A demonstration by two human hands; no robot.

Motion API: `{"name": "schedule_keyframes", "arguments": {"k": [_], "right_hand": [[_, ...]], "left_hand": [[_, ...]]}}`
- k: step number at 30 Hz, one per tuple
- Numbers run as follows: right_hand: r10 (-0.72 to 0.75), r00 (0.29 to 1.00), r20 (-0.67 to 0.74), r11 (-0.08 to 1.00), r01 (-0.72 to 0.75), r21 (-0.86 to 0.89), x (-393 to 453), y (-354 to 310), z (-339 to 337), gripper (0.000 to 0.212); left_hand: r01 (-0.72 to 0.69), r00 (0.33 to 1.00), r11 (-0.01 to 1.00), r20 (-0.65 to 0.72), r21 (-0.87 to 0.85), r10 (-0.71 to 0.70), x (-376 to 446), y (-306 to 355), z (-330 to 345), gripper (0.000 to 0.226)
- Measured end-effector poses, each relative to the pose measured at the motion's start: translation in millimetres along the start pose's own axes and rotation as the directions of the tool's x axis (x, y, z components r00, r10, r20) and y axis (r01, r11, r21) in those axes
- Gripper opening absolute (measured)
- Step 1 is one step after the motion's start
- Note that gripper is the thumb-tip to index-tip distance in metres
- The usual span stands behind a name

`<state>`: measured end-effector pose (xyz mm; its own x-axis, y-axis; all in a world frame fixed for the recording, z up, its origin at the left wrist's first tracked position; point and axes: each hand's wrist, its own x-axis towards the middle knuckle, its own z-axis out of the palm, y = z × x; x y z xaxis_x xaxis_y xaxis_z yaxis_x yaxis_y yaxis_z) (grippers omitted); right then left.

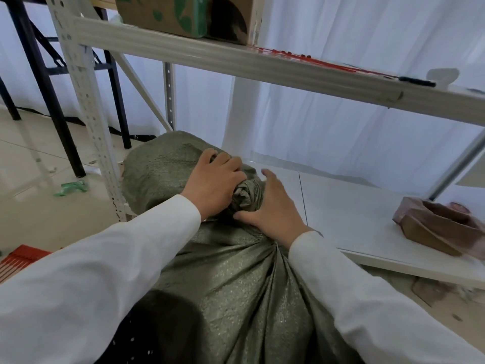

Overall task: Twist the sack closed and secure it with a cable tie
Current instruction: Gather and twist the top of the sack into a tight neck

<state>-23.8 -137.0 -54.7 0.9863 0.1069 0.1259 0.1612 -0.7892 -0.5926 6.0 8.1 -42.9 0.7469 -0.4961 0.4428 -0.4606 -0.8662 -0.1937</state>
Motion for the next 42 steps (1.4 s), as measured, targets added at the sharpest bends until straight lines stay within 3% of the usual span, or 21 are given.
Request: {"name": "schedule_keyframes", "arguments": {"k": [2, 4, 6, 9, 11, 14, 19, 25, 31, 36, 39, 42], "right_hand": [[-0.110, 0.994, -0.029, 0.982, 0.104, -0.157, -4.9, -8.1, 7.2, 0.101], [-0.104, 0.994, -0.022, 0.975, 0.097, -0.199, -3.9, -10.5, 9.7, 0.092], [-0.058, 0.998, -0.031, 0.982, 0.051, -0.183, 1.4, -8.2, 6.4, 0.076], [-0.018, 1.000, 0.023, 0.987, 0.021, -0.158, 12.1, -4.1, 1.7, 0.035], [0.002, 0.998, 0.062, 0.997, 0.003, -0.079, 17.8, -1.4, 0.3, 0.026], [0.079, 0.994, 0.071, 0.981, -0.090, 0.172, 25.1, 7.6, 2.2, 0.018], [0.114, 0.990, 0.083, 0.823, -0.141, 0.550, 24.2, 12.5, 1.6, 0.027], [0.023, 0.966, 0.257, 0.679, -0.204, 0.705, 11.4, 12.2, -6.6, 0.026], [-0.029, 0.925, 0.380, 0.639, -0.275, 0.718, -0.5, 23.1, -21.5, 0.020], [-0.048, 0.886, 0.462, 0.643, -0.327, 0.693, -2.8, 33.1, -26.1, 0.042], [-0.073, 0.868, 0.491, 0.639, -0.338, 0.692, -1.9, 33.1, -28.0, 0.035], [-0.072, 0.870, 0.488, 0.658, -0.326, 0.679, 1.9, 31.0, -26.8, 0.036]], "left_hand": [[0.001, 1.000, 1.000, 0.009, 0.021, -0.002, 0.7, 0.5, 0.0, 0.028], [-0.019, 1.000, 0.999, -0.006, 0.038, 0.019, -0.2, 2.5, -0.4, 0.027], [-0.066, 0.996, 0.988, -0.051, 0.137, 0.073, -2.1, 3.6, -0.8, 0.026], [-0.076, 0.985, 0.978, -0.139, 0.195, 0.104, -7.4, -0.6, 3.0, 0.028], [-0.077, 0.976, 0.986, -0.189, 0.150, 0.105, -11.8, -3.1, 9.2, 0.045], [-0.090, 0.963, 0.989, -0.241, 0.117, 0.116, -20.4, 3.1, 9.0, 0.065], [-0.102, 0.954, 0.986, -0.269, 0.134, 0.135, -35.4, 7.2, 22.8, 0.072], [-0.178, 0.952, 0.978, -0.231, 0.110, 0.200, -24.7, -0.3, 24.7, 0.099], [-0.273, 0.933, 0.958, -0.220, 0.082, 0.285, -6.8, 9.1, 20.6, 0.105], [-0.398, 0.895, 0.916, -0.197, 0.049, 0.399, 2.2, 7.8, 10.2, 0.096], [-0.391, 0.910, 0.920, -0.129, 0.043, 0.393, 3.1, 6.4, 6.2, 0.102], [-0.379, 0.918, 0.925, -0.120, 0.023, 0.379, 1.3, 5.5, 7.4, 0.088]]}}
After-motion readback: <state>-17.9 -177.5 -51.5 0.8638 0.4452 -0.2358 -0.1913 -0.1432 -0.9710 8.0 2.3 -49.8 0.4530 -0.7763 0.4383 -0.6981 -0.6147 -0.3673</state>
